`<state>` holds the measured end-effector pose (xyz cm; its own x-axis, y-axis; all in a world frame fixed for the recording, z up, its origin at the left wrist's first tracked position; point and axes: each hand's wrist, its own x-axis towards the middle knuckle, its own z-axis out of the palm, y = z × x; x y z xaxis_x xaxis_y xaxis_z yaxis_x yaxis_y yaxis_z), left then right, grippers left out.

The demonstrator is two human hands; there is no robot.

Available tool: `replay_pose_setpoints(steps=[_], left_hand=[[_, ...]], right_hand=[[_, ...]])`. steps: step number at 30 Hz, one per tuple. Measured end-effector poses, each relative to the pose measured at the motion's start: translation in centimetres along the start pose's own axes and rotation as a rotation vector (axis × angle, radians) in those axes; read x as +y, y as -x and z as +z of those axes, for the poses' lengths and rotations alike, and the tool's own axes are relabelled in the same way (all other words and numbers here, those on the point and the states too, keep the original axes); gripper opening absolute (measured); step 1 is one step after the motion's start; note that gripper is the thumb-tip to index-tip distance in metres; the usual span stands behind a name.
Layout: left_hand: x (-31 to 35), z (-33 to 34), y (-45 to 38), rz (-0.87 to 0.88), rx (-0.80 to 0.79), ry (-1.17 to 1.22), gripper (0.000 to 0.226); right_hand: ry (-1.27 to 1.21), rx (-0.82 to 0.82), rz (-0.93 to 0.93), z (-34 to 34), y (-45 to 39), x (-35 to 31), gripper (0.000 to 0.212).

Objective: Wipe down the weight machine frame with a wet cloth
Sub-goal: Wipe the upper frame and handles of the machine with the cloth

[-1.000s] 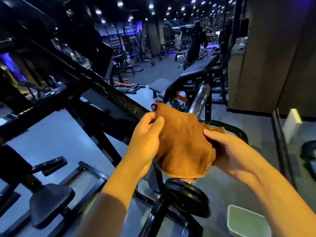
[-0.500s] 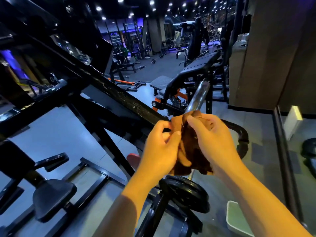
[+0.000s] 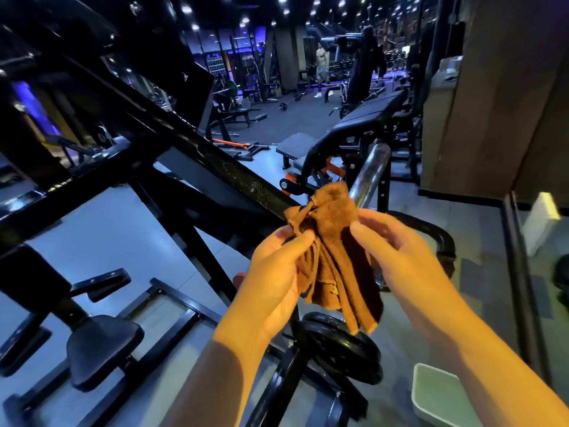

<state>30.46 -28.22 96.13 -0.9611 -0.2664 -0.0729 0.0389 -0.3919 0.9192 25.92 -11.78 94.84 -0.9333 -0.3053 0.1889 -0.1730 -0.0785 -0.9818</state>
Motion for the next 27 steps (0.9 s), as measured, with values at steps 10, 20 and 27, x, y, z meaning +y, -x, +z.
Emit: replay_pose_setpoints(steps=[10, 20, 27], left_hand=[[-0.9, -0.5, -0.7, 0.033, 0.047, -0.234, 0.023], [-1.0, 0.4, 0.2, 0.137, -0.016, -0.375, 0.046], [0.5, -1.5, 0.0, 0.043, -0.014, -0.187, 0.039]], right_hand=[[-0.318, -0.063, 0.262, 1.0, 0.1, -0.3, 0.016], [0.697, 0.268, -0.503, 4.6, 0.1, 3.3, 0.04], [0.433, 0.05, -0.363, 4.5, 0.3, 2.9, 0.071]])
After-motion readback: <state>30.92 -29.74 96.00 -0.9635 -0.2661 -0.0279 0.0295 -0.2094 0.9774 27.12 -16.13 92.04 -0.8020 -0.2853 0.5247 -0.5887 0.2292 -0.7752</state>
